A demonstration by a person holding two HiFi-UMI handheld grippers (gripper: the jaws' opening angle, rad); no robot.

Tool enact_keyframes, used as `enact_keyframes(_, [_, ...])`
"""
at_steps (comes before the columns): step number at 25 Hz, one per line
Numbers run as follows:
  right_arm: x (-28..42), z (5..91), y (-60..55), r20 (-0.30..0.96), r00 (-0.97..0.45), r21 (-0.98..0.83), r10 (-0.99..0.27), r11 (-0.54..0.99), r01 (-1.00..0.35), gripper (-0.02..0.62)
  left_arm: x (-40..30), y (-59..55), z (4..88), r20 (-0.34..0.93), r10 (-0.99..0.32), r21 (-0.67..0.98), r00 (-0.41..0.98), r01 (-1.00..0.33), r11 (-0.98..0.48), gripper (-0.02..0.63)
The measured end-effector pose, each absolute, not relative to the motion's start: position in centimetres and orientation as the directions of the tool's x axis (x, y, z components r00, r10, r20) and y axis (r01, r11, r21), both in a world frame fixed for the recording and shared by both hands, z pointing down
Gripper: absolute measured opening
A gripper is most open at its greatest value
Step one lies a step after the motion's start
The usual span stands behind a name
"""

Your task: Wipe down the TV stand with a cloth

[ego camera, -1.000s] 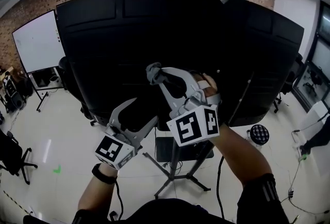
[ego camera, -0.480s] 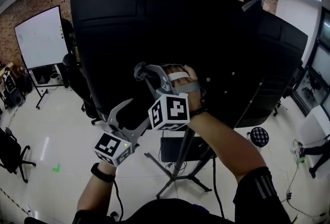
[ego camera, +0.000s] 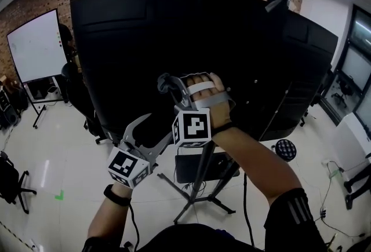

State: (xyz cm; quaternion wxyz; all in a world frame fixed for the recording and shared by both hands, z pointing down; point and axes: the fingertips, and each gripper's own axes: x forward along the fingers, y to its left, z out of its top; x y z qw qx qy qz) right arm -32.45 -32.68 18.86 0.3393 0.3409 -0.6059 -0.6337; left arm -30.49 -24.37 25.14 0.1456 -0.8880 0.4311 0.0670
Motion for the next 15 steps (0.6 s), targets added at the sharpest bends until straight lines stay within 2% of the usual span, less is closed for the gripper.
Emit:
enact_keyframes(10, [-27.2, 19.0, -33.5, -0.016, -0.427, 0.998, -0.904, -0.041, 0.05, 0.02, -26.8, -25.4, 25.2, -0.242, -0.685, -0.193, 0.687, -0.726, -0.66, 0.307])
enact_keyframes(15, [-26.9, 19.0, -32.9, -0.025, -0.451, 0.999, -0.892, -0.042, 0.028, 0.02, -26.3, -25.7, 25.6, -0.236, -0.677, -0.193, 0.697, -0.716, -0.671, 0.307])
